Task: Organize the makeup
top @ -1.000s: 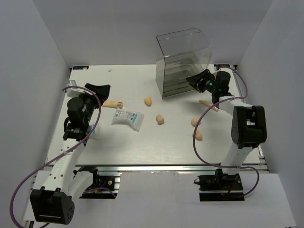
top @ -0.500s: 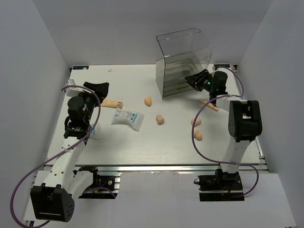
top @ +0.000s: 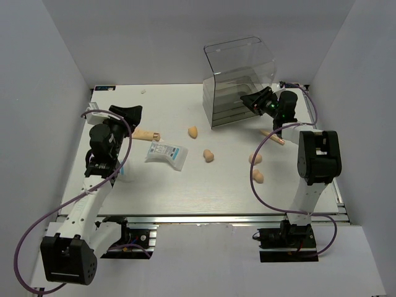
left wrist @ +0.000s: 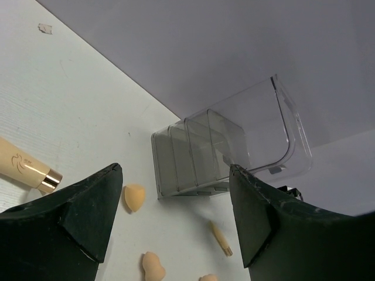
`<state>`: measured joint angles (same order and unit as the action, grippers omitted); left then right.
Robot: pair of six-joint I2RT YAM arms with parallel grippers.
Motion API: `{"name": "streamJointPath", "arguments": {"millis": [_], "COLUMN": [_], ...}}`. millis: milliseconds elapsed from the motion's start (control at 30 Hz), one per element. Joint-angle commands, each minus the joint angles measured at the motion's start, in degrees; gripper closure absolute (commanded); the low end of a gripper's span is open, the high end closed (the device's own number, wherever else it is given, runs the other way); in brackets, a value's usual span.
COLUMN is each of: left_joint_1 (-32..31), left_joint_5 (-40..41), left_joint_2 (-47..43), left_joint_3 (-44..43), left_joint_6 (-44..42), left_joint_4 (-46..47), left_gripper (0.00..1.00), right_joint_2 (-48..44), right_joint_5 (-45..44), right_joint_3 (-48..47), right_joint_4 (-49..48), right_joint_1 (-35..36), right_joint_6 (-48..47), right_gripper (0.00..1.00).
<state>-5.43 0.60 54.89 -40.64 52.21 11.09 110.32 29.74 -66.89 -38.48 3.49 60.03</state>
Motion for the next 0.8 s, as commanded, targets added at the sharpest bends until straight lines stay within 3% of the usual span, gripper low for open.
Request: {"name": "streamJointPath", "arguments": {"millis": [0,167,267,300,633,767], "left_joint_1": [-0.19,-0.54,-1.51,-2.21,-8.36,-12.31], "left_joint_5": [-0.51,-0.43,0.1,0.19,1.07,1.24], "left_joint_2": [1.0,1.36,1.62,1.71,7.06,12.24], "left_joint_3": [-1.45,-1.9,-1.72,-1.89,-5.4,-8.04], "left_joint_6": [-0.17,0.09,0.18,0.18,-1.75,-3.68], "left_joint_4": [0.95,1.39,2.44,2.88,4.81,5.78], "left_gripper": [0.18,0.18,0.19,0.19,0.2,0.2], "right_joint_2": [0.94,2.61,3.32,3.49,2.18,-2.55], "right_joint_5": [-0.73,-0.73,-0.47,-0.56,0.41,0.85], "right_joint_3": [-2.8,-4.56,-4.74,-4.74,-1.93,2.28], "right_joint_4": [-1.69,-2.3,-2.92,-3.35,-8.54,-9.25], "right_joint_1": [-0.23,-0.23,-0.15,-0.23,-0.5,-0.94], "right_joint_6": [0.79,0.79,0.88,1.14,1.67,2.72], "right_gripper": [0.55,0.57,0.66,0.73,1.0,1.0]}}
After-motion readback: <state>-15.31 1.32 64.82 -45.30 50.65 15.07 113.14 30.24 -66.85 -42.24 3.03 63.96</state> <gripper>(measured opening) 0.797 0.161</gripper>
